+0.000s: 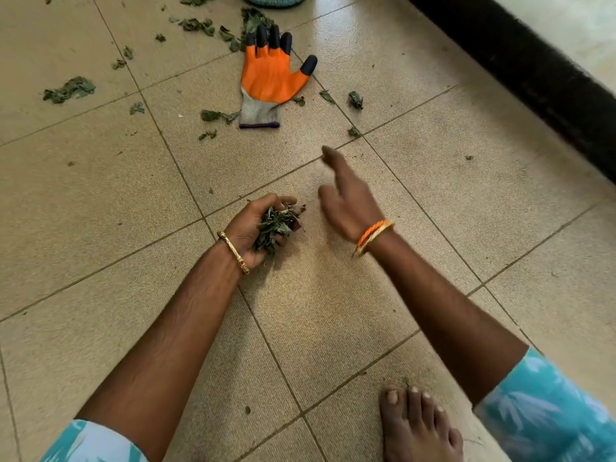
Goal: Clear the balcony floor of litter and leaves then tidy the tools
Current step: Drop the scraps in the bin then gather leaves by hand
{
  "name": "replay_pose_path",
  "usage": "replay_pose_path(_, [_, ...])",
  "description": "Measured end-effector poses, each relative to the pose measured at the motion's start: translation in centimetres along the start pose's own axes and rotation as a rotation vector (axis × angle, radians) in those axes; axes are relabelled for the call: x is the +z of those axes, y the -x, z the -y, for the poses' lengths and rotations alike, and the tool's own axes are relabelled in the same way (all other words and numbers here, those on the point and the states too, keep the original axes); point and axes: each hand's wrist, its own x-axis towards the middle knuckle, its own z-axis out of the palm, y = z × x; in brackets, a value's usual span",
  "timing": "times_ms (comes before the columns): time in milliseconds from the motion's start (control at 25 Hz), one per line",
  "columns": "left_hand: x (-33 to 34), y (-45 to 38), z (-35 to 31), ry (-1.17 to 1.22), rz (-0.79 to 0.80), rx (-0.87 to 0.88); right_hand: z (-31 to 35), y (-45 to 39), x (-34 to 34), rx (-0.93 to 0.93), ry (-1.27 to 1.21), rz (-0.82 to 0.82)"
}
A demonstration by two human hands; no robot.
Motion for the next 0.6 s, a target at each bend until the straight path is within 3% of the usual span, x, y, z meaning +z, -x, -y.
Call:
replay_pose_path(80, [-0.3,0.0,-0.3,0.020,-0.029,0.004,-2.8,-4.8,-1.6,0.076,0.167,-0.074])
replay_pose_path(160, [-0.2,0.0,-0.7,0.009,-0.046,0.015,-5.6,-9.1,-2.8,0.091,0.302,-0.040])
replay_pose_path(360, [-0.4,-0.3,-1.5,0.026,-0.060,0.021,-7.2,-12.0,-3.3,-0.130,0.684,-0.101])
replay_pose_path(480, [-1.0,-0.5,-1.9,0.045,-0.087,0.033,-6.9,-12.7,-3.3,-0.110,0.659,-0.153])
replay_pose_path(600, [-1.5,-0.6,-2.6,0.015,-0.133,0.045,-6.9,-14.6,-3.9,-0.016,0.460,-0.260])
